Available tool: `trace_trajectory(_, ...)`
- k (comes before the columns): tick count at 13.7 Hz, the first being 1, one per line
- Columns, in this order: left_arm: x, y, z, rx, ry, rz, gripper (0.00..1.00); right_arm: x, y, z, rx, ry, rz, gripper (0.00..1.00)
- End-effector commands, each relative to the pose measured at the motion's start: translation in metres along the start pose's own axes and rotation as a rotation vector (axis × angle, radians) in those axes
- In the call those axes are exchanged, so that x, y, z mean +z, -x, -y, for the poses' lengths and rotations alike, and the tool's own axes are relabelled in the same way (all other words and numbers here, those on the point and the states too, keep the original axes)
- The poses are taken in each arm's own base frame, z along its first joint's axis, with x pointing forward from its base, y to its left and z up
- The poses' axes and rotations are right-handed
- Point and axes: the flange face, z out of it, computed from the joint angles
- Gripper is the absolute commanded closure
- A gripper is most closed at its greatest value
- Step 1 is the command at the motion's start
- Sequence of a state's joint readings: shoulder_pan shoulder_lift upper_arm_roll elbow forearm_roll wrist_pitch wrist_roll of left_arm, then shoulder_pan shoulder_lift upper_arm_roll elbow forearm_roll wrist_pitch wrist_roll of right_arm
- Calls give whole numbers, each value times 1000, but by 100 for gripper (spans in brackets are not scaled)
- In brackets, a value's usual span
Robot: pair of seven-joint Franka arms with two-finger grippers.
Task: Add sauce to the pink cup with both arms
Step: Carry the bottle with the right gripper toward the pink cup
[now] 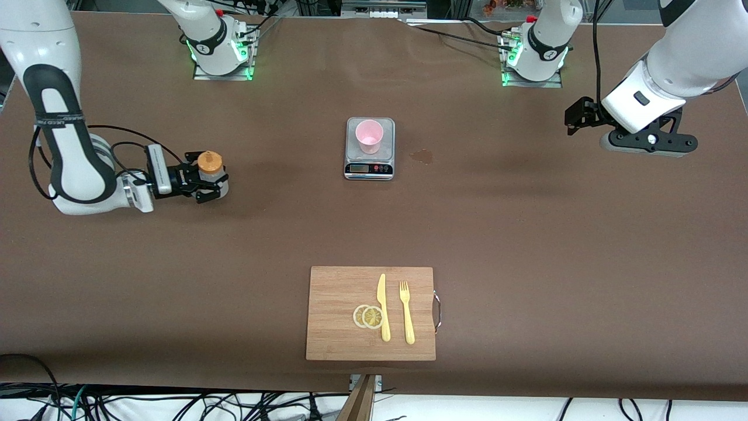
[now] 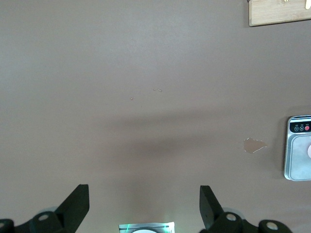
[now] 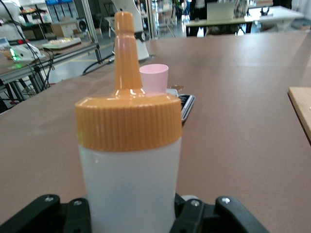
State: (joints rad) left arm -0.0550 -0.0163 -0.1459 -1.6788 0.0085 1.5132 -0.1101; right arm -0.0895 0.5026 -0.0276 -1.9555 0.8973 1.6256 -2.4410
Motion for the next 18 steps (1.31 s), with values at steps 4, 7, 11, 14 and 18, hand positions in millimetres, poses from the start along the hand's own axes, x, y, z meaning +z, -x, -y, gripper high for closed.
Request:
trace_trajectory(4,-4,-2,-2,-6,2,1,0,40,-59,-29,143,43,167,100)
trace_trajectory(7,-5,-1,-6,0,-1,-2,0,69,-101,-43,206,71,260,100)
trace_trajectory(11,-4,-1,-10,-8,-2,-1,0,104,-149,-48,267,57,455,100)
trace_trajectory(14,-4,-1,-10,-8,-2,-1,0,128,-168,-43,303,10,588,100)
trace_trajectory(18,-4,-2,-10,-11,-1,-2,0,173,-195,-34,367,-25,715,100)
